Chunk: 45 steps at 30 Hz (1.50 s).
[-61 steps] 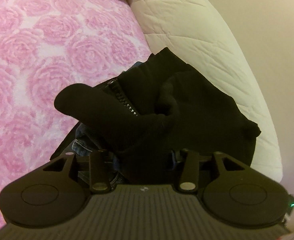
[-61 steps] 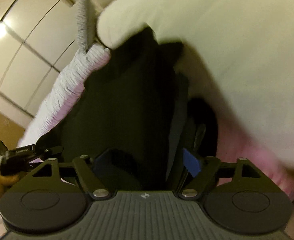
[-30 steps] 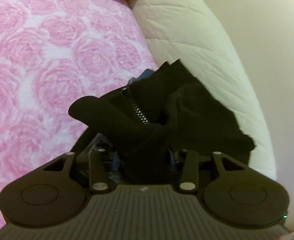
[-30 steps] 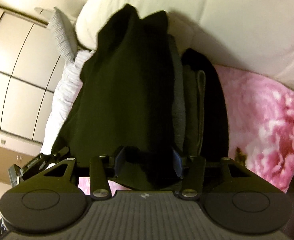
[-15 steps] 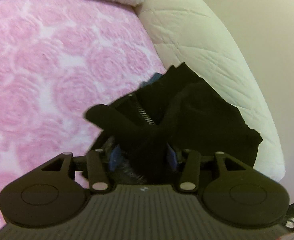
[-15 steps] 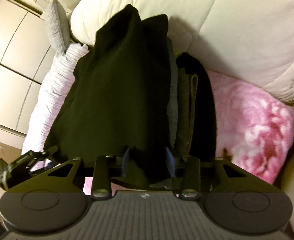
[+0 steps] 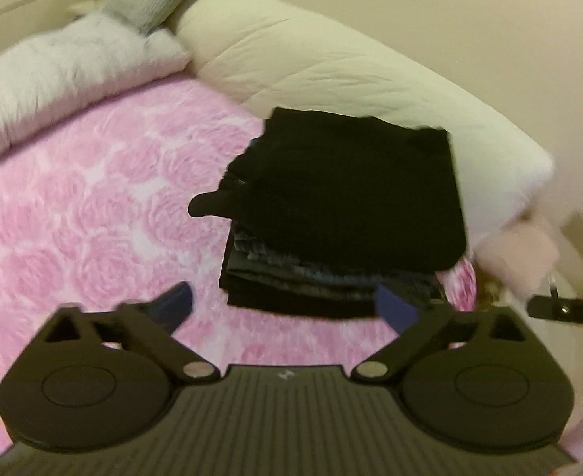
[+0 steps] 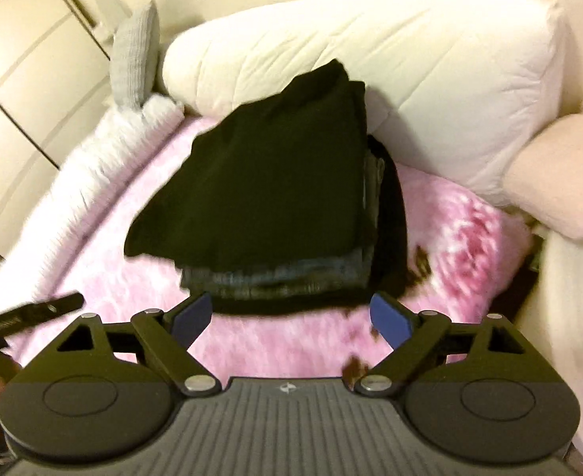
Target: Fold clothes
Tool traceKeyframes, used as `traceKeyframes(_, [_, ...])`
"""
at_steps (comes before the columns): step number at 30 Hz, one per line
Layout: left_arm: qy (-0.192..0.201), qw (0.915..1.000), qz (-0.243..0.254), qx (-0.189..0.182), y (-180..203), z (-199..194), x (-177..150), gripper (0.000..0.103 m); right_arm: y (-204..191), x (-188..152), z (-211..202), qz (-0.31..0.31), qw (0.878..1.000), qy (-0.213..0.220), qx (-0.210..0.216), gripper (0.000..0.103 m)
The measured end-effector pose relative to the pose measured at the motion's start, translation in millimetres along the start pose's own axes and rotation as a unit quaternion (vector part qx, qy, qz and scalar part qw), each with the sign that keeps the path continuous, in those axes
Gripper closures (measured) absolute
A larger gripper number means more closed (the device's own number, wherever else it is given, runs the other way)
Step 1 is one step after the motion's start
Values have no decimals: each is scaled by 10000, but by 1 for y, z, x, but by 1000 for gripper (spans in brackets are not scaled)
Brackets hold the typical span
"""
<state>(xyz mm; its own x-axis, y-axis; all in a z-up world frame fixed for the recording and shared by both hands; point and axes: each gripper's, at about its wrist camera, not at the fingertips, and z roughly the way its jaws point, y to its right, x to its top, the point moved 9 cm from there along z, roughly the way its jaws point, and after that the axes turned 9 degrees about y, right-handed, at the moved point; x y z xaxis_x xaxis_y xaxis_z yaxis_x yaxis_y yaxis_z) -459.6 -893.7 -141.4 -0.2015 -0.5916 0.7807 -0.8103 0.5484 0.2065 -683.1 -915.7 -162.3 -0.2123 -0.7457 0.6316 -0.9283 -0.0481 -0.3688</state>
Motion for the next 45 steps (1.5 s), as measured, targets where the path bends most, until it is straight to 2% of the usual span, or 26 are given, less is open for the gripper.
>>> traceKeyframes(4, [-189,9997,172,11,-2,-32,-21,1,-27,-21,-34,-83,9998,89,-145,14])
traceKeyframes(10, [-308,9982,424,295,-1,-77,-53,1,-55,-40,-80,-320,9989,233,-241,14])
traceKeyframes(16, [-477,9967,264,607,8,-105,-83,1,-52,-52,-101,-624,9959,223,-614,14])
traceKeyframes(26, [-535,9941,215,915,31,-146,-110,1,-44,-70,-131,-895,9921,350,-802,14])
traceKeyframes(34, [-379,9960,447,676,46,-156,-103,1,-51,-85,-152,-776,9927,436,-810,14])
traceKeyframes(41, [-226,9962,700,471,37,-172,-91,1,-73,-89,-169,-664,9903,664,-1025,14])
traceKeyframes(45, [-258,9959,774,379,31,-179,-97,1,-86,-98,-175,-680,9892,721,-1081,14])
